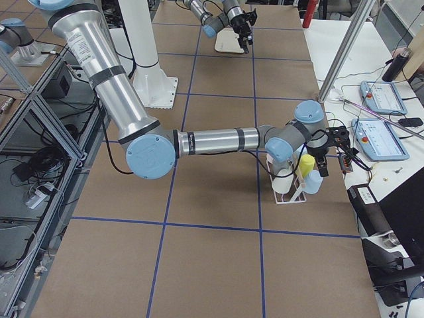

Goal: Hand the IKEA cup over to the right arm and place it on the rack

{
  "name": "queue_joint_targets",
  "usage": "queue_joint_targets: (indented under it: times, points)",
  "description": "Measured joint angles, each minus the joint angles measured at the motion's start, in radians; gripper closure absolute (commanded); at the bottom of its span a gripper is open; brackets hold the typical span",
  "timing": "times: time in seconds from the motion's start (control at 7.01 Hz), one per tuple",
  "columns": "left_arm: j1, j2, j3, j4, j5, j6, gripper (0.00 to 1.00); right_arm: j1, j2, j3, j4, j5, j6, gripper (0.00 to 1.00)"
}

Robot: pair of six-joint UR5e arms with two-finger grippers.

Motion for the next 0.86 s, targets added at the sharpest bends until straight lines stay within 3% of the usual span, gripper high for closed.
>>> queue_joint_targets:
  times: [0.14, 0.43, 0.71, 0.86]
  points:
    - [-0.022, 0.057, -0.047, 0.078, -0.012, 0.165, 0.01, 0.052, -0.002, 0.012, -0.064, 0.081, -0.083, 0.00]
    - [-0.150, 0.212, -0.087, 0.138, -0.108, 0.506, 0.01, 0.136, -0.007, 0.089, -0.338, 0.150, -0.384, 0.00]
    - [-0.402, 0.381, -0.078, 0.187, -0.283, 0.986, 0.01, 0.170, -0.063, 0.235, -0.676, 0.150, -0.664, 0.00]
    - [-0.517, 0.415, -0.068, 0.292, -0.323, 1.233, 0.01, 0.174, -0.107, 0.304, -0.772, 0.148, -0.722, 0.00]
